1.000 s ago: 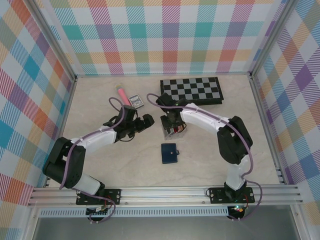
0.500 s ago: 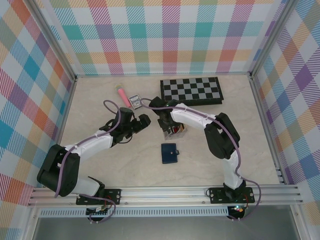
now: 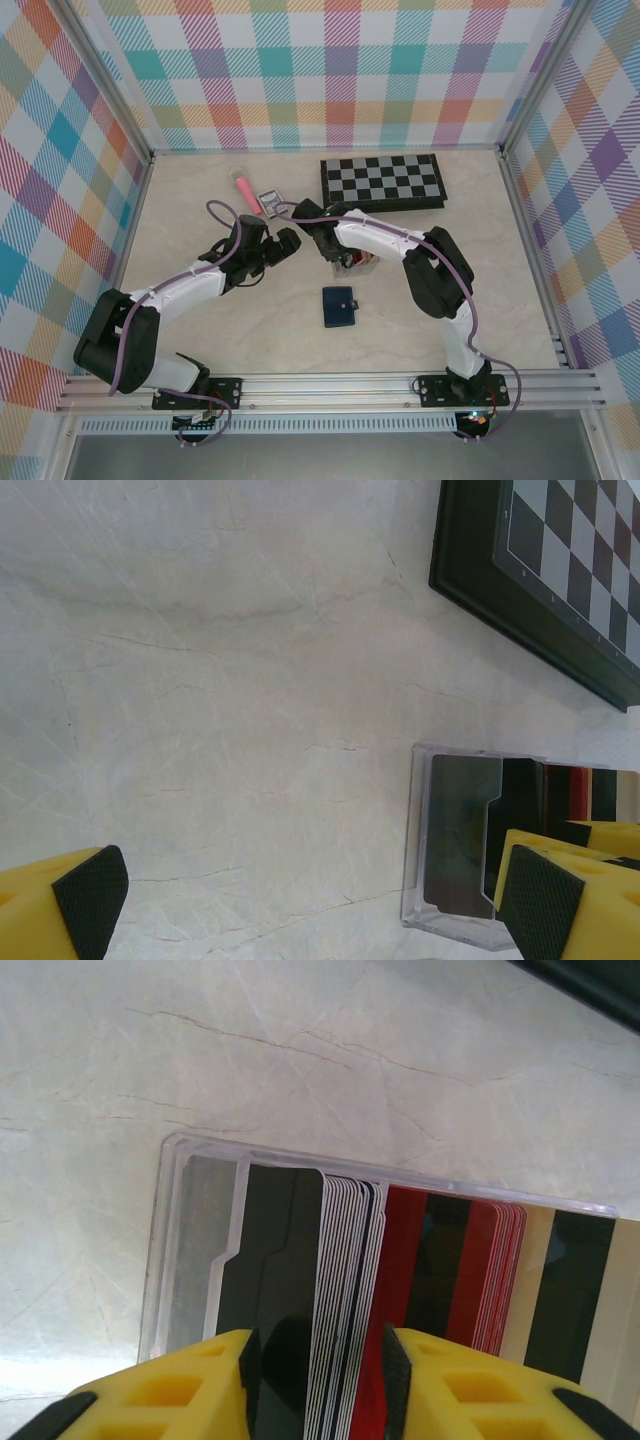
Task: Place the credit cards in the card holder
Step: Pick up the credit card from the storage box.
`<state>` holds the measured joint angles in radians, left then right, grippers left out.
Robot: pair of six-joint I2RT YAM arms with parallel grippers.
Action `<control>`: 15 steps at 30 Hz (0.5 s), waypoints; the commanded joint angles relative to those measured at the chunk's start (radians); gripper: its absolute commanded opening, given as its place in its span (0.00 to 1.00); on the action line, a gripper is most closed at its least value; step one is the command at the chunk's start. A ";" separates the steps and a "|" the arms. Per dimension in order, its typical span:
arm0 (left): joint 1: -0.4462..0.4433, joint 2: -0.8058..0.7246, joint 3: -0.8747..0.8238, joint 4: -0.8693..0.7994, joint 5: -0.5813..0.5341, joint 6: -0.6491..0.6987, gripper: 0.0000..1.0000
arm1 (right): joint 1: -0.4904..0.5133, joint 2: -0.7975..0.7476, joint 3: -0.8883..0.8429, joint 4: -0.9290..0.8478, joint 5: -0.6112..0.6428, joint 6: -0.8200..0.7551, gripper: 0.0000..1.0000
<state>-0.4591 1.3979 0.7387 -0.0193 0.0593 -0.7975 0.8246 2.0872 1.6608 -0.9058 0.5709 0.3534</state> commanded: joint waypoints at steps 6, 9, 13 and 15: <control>0.014 0.016 0.005 0.012 0.013 -0.010 1.00 | -0.004 -0.030 0.000 -0.034 0.036 0.002 0.28; 0.013 0.020 0.004 0.014 0.017 -0.013 1.00 | -0.004 -0.038 -0.004 -0.034 0.041 0.004 0.26; 0.014 0.024 0.006 0.015 0.022 -0.012 1.00 | -0.004 -0.047 -0.004 -0.035 0.045 0.003 0.21; 0.014 0.027 0.009 0.013 0.025 -0.012 1.00 | -0.004 -0.049 -0.006 -0.036 0.044 0.004 0.19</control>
<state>-0.4591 1.4166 0.7387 -0.0193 0.0696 -0.8001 0.8249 2.0830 1.6608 -0.9073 0.5873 0.3515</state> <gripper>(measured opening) 0.999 0.200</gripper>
